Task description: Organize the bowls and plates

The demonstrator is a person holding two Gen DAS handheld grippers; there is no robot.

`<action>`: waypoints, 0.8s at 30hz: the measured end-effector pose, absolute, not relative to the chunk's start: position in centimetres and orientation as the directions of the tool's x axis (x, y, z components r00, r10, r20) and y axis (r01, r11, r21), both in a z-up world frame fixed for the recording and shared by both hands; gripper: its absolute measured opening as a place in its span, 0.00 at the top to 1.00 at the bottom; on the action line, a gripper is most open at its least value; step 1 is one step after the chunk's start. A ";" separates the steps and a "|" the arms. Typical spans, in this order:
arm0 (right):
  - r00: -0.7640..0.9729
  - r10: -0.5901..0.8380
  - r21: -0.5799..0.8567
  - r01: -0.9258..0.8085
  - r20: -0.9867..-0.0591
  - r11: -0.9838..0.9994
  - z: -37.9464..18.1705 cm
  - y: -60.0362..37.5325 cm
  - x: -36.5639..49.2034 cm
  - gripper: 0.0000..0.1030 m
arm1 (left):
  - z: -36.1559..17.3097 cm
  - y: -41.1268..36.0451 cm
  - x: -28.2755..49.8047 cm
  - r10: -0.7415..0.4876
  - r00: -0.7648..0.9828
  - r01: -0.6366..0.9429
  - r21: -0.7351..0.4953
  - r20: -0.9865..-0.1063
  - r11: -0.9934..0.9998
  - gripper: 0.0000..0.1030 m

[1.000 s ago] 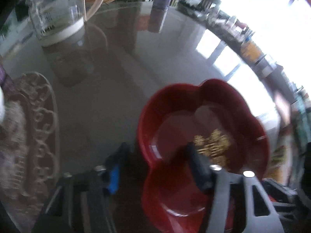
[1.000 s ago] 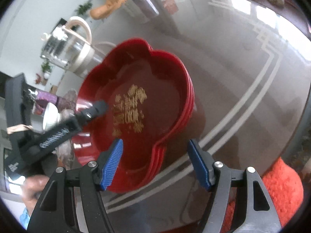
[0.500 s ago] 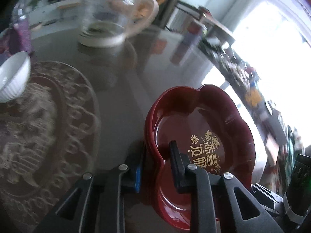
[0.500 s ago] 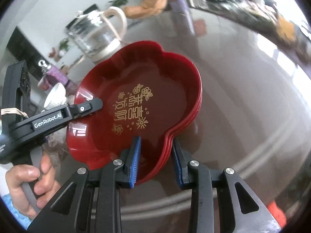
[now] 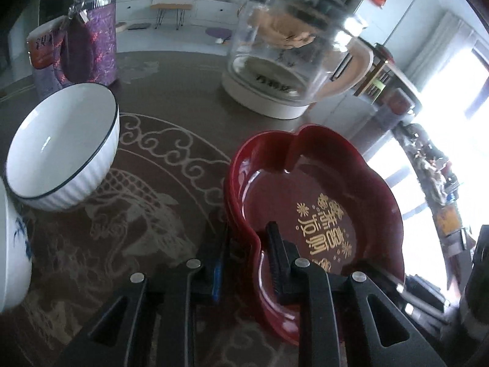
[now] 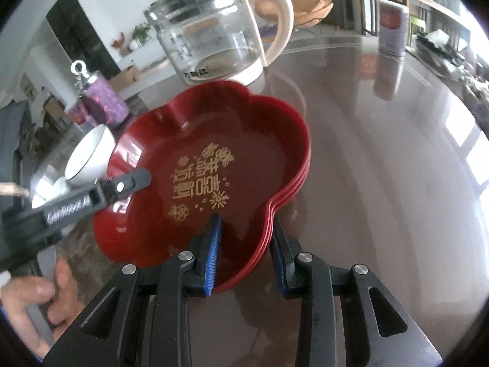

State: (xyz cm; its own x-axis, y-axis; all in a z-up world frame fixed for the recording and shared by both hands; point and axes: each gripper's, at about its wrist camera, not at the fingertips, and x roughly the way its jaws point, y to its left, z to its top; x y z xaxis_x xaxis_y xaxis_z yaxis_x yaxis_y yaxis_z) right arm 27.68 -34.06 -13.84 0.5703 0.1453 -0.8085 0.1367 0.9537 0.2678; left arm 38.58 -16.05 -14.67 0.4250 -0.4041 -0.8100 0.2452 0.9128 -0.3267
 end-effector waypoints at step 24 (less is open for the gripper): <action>0.754 0.062 0.320 0.201 -0.654 0.926 -10.1 -31.7 10.1 0.32 | -10.4 -11.3 20.6 -0.303 0.613 0.309 -0.132 -0.730 0.942 0.08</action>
State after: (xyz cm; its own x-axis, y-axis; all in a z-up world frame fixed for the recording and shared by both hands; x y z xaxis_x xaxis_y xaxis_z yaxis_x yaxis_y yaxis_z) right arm 10.11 -31.69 -10.10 0.7537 0.0625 -0.6543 0.2007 0.9261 0.3196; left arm 20.65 -11.30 -10.38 0.6126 -0.3034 -0.7299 0.3093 0.9418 -0.1319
